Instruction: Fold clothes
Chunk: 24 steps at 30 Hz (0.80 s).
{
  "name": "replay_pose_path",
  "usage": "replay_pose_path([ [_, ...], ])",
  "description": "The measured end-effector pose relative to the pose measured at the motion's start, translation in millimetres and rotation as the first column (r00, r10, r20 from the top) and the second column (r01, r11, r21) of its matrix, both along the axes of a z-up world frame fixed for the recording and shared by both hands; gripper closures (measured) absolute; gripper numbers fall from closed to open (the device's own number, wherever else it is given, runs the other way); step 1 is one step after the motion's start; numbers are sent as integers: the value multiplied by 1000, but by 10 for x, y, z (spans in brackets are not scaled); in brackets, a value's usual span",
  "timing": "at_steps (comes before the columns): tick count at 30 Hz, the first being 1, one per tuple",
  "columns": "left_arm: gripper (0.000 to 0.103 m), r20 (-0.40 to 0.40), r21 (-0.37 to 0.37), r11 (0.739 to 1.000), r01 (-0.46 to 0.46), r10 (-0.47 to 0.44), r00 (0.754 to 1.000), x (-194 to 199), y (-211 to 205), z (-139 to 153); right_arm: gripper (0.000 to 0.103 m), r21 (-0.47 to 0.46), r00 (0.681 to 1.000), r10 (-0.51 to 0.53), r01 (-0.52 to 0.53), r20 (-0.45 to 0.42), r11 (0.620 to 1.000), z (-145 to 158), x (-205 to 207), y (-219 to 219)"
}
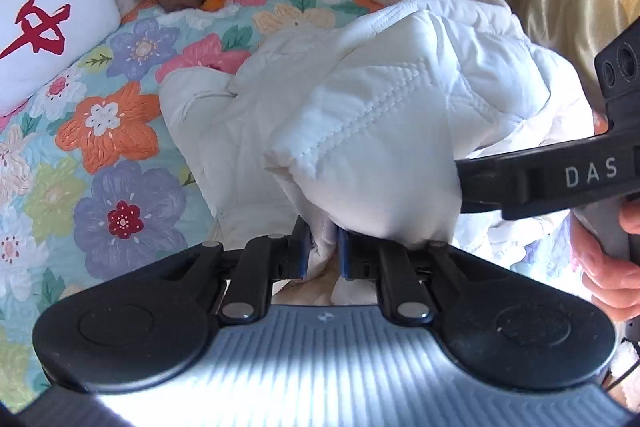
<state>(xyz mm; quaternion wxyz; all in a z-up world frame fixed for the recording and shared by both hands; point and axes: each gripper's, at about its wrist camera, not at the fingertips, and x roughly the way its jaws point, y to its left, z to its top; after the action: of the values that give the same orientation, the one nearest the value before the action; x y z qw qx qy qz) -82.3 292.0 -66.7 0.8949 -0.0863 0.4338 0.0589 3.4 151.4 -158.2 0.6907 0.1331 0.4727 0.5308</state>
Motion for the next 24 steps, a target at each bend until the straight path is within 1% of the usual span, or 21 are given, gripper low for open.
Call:
replay_pose_path([
  [1, 93, 24, -1, 1000, 1, -1, 1000, -74, 12, -32, 47, -16, 1000, -5, 5, 29, 1000, 18, -91, 12],
  [3, 94, 39, -27, 999, 21, -20, 999, -186, 55, -37, 56, -28, 997, -20, 23, 75, 999, 85, -268, 56],
  [5, 96, 66, -44, 997, 63, -60, 996, -287, 108, 57, 58, -5, 995, -50, 50, 92, 999, 191, -401, 132],
  [7, 96, 125, -62, 993, 96, -88, 988, -401, 227, 230, 58, 34, 993, -71, 68, 97, 997, 358, -470, 201],
  [8, 96, 168, -85, 991, 101, -86, 982, -476, 311, 298, 58, 48, 992, -74, 69, 102, 996, 470, -499, 212],
  [10, 96, 269, -153, 984, 95, -51, 962, -643, 542, 377, 58, 67, 989, -77, 69, 127, 995, 712, -550, 266],
  [11, 96, 312, -198, 976, 91, -25, 950, -715, 694, 364, 58, 72, 987, -80, 71, 136, 995, 805, -565, 330],
  [12, 95, 334, -258, 963, 82, 10, 943, -769, 875, 302, 58, 68, 987, -82, 73, 141, 995, 861, -584, 425],
  [13, 94, 320, -327, 944, 49, 61, 946, -810, 1067, 205, 58, 54, 987, -75, 68, 144, 996, 872, -618, 519],
  [14, 94, 291, -380, 925, 0, 119, 949, -871, 1230, 109, 58, 38, 988, -68, 63, 142, 997, 871, -646, 617],
  [15, 94, 277, -404, 914, -40, 164, 947, -960, 1353, 24, 57, 18, 990, -60, 58, 128, 998, 827, -660, 727],
  [16, 92, 264, -424, 903, -76, 203, 943, -1048, 1463, -67, 54, -2, 993, -64, 65, 101, 998, 737, -676, 823],
  [17, 86, 258, -432, 896, -99, 228, 939, -1135, 1542, -174, 51, -23, 993, -83, 86, 83, 996, 628, -705, 859],
  [19, 80, 236, -458, 877, -144, 276, 932, -1293, 1708, -389, 51, -70, 984, -157, 163, 87, 984, 415, -822, 771],
  [20, 80, 208, -492, 856, -160, 294, 933, -1325, 1800, -484, 49, -89, 975, -201, 210, 98, 974, 354, -893, 677],
  [22, 80, 209, -536, 825, -178, 334, 919, -1372, 1910, -553, 49, -94, 955, -282, 290, 96, 952, 293, -1006, 463],
  [23, 80, 215, -546, 819, -177, 341, 915, -1373, 1932, -547, 46, -94, 943, -321, 329, 90, 940, 278, -1056, 337],
  [24, 80, 224, -555, 815, -169, 341, 913, -1370, 1945, -534, 38, -98, 931, -356, 363, 84, 927, 296, -1095, 188],
])
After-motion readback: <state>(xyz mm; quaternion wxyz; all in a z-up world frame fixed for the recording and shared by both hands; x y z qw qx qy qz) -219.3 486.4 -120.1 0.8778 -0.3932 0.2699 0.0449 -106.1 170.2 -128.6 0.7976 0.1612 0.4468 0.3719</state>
